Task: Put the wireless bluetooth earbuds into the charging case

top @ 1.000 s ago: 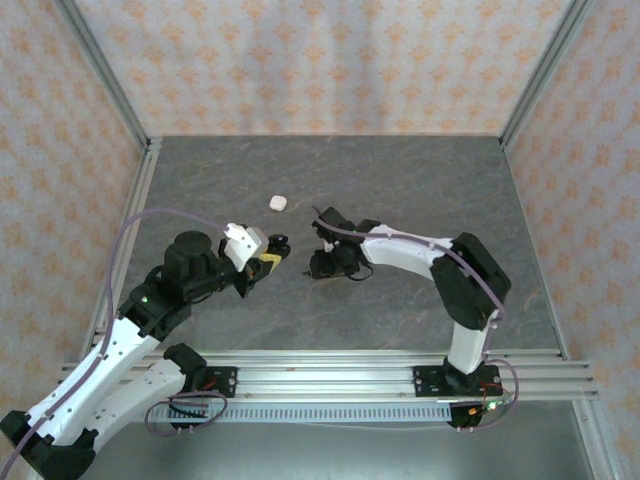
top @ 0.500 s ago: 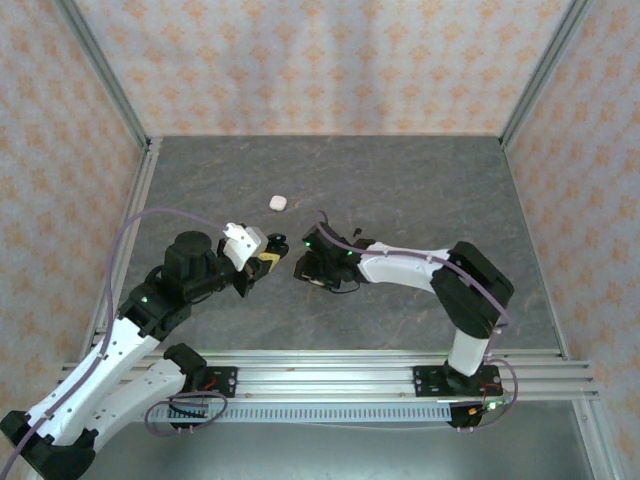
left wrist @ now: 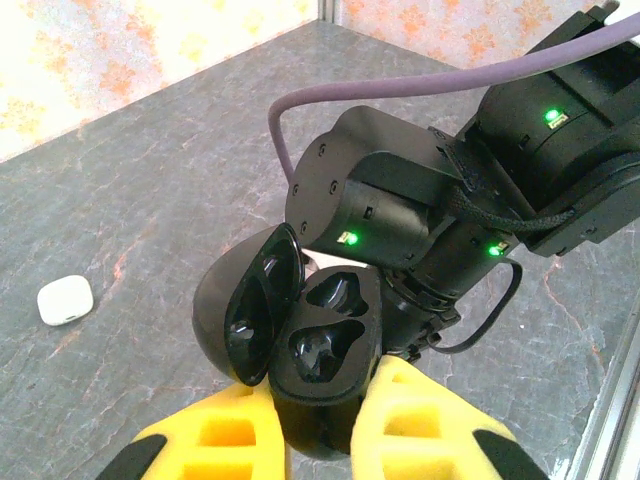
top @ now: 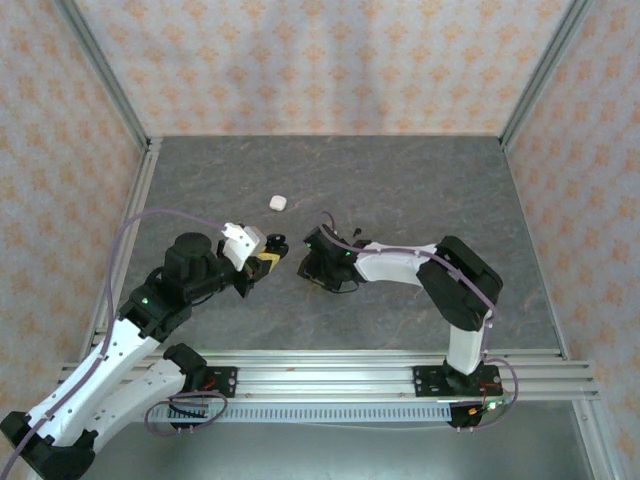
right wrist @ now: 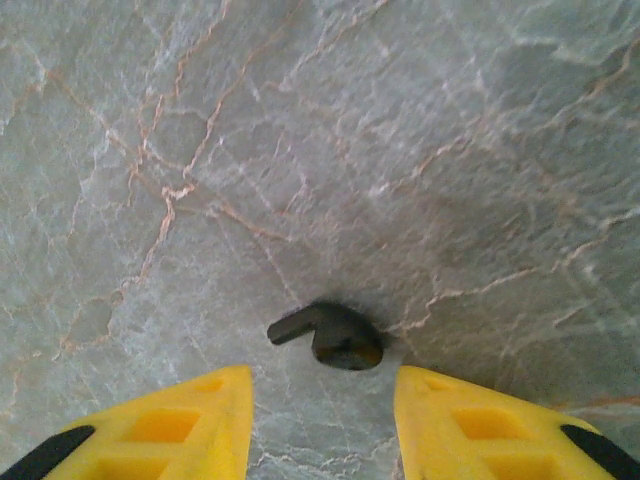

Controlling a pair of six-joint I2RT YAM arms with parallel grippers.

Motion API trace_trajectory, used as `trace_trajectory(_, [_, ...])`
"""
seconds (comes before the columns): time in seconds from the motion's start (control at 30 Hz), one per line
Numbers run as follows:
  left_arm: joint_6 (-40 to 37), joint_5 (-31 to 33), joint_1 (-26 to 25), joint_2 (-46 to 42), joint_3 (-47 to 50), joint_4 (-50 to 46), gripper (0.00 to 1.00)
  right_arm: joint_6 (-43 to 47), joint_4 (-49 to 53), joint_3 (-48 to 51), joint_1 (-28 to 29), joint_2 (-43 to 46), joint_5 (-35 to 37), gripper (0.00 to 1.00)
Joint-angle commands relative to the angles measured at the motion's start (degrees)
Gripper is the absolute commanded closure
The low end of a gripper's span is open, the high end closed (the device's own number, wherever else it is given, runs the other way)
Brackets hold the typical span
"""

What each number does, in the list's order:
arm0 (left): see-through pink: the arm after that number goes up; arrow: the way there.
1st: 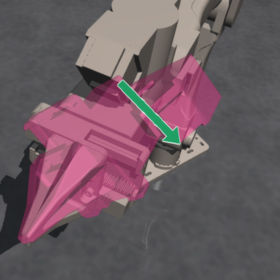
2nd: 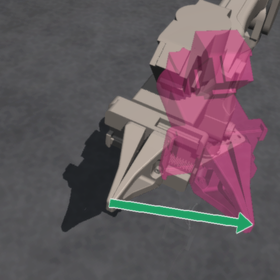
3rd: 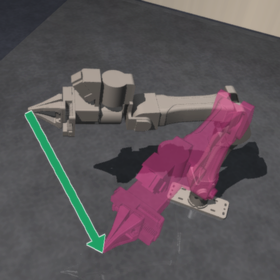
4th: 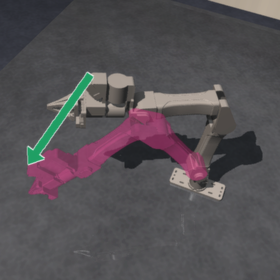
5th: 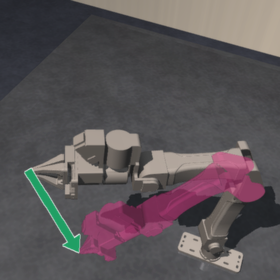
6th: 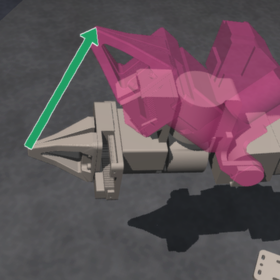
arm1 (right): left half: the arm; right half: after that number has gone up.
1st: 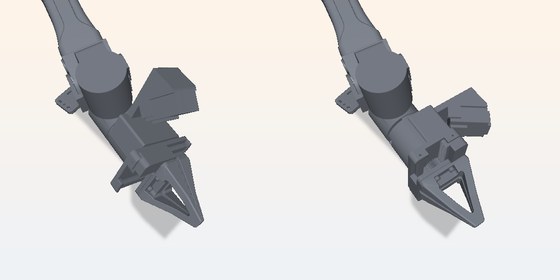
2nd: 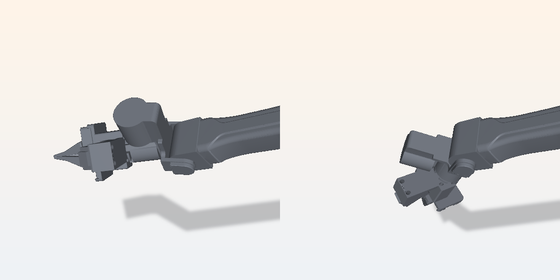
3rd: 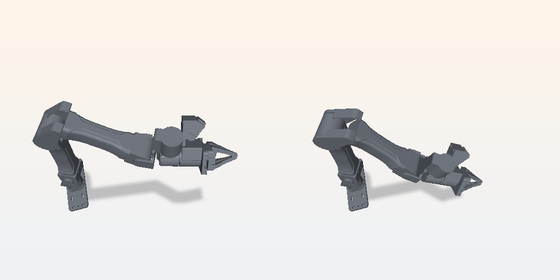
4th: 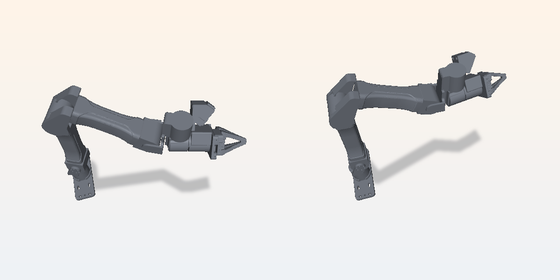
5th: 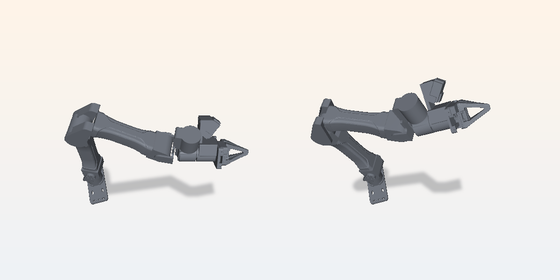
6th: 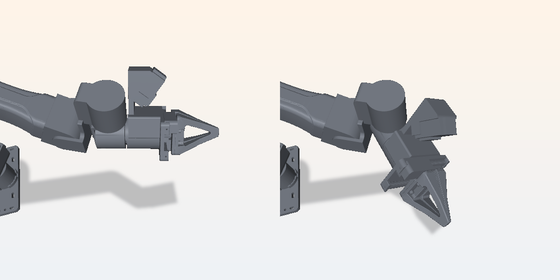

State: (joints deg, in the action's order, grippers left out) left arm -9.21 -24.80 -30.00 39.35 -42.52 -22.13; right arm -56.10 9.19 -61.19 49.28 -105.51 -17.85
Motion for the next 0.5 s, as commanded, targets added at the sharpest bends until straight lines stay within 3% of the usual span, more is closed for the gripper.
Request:
trace_trajectory(0.0, [0.0, 1.1, 0.0, -0.8, 0.6, 1.8, 1.0, 1.3, 1.6, -1.6, -1.3, -1.2, 2.8, 0.58])
trace_trajectory(0.47, [-1.8, 2.2, 0.0, -0.9, 0.6, 0.3, 1.0, 6.6, 7.2, -13.3, -2.6, -6.9, 0.9, 0.69])
